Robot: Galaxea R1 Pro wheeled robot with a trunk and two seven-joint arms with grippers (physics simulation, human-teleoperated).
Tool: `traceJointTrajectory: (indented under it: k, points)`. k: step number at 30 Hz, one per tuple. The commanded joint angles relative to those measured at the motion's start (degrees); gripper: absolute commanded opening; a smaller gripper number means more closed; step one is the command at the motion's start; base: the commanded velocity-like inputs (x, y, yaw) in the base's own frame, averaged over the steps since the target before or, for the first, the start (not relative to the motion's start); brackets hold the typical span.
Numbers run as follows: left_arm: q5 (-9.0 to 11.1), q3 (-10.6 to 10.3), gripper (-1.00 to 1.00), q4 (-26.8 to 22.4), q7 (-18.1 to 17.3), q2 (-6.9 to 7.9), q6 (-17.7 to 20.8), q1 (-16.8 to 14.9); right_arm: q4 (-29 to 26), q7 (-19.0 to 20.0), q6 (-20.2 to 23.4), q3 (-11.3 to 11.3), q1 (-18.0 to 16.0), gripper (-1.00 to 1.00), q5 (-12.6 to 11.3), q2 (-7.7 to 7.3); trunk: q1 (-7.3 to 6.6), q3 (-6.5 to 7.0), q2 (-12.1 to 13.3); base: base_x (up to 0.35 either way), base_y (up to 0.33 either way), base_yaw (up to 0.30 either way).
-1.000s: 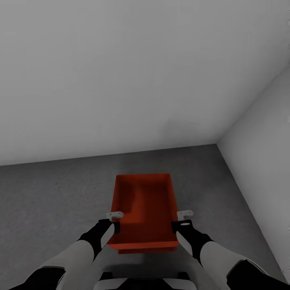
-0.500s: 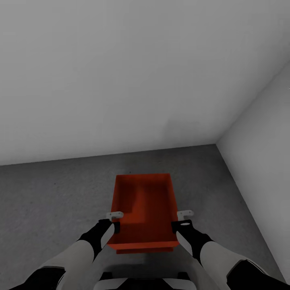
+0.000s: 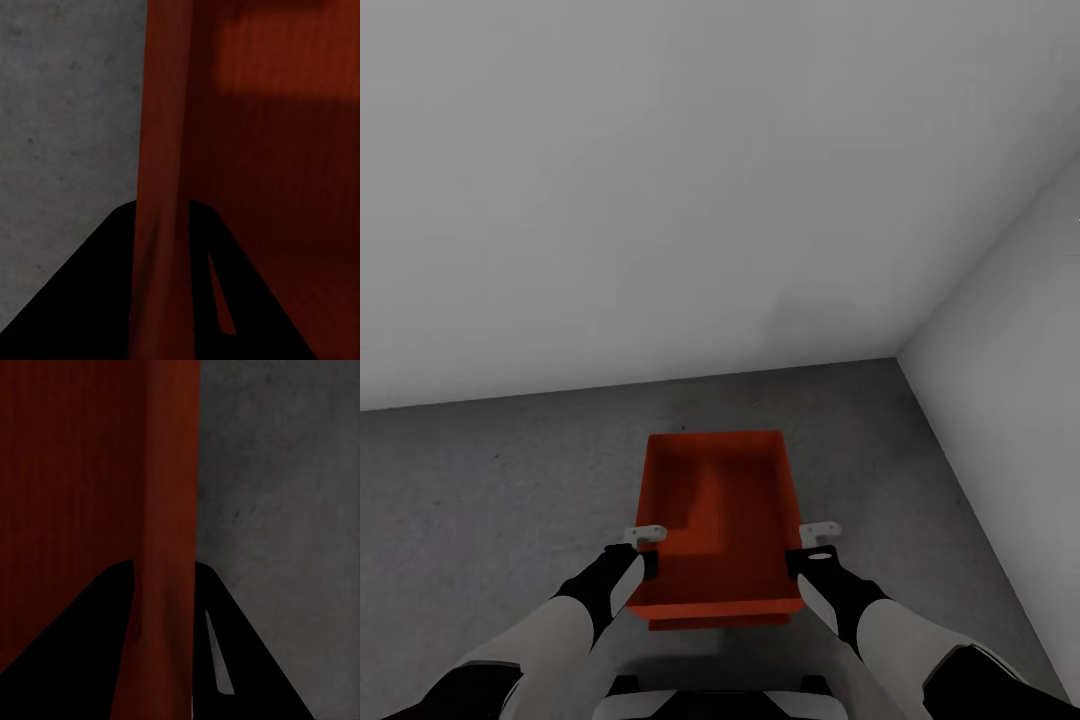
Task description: Move the two storage containers from the living room to the garage. In the garage, place one container on the floor and stack the other container on top of it (either order is fine).
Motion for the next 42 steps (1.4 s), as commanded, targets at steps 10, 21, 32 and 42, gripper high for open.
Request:
traceJointTrajectory:
  k: [10, 21, 32, 42]
  points:
    - [-1.79, -1.02, -1.00, -0.26, 1.83, 0.46, -1.88, 0.01, 0.53, -0.55, 0.46, 0.50, -0.03, -1.00, -0.87, -0.08, 0.23, -0.21, -0.44, 0.000, 0.000, 0.000]
    - [-1.79, -1.08, -1.00, -0.24, 1.83, 0.46, -1.88, 0.01, 0.53, -0.57, 0.46, 0.50, -0.03, -1.00, -0.87, -0.03, 2.64, -2.19, -4.85, 0.000, 0.000, 0.000]
    - [-1.79, -1.10, -1.00, -0.26, 1.83, 0.46, -1.88, 0.01, 0.53, -0.55, 0.46, 0.50, -0.03, -1.00, -0.88, -0.05, 3.96, -3.27, -7.25, 0.000, 0.000, 0.000]
    - [-1.79, -1.07, -1.00, -0.26, 1.83, 0.46, -1.84, 0.01, 0.53, -0.55, 0.46, 0.50, -0.03, -1.00, -0.88, -0.02, 5.94, -4.88, -10.86, 0.000, 0.000, 0.000]
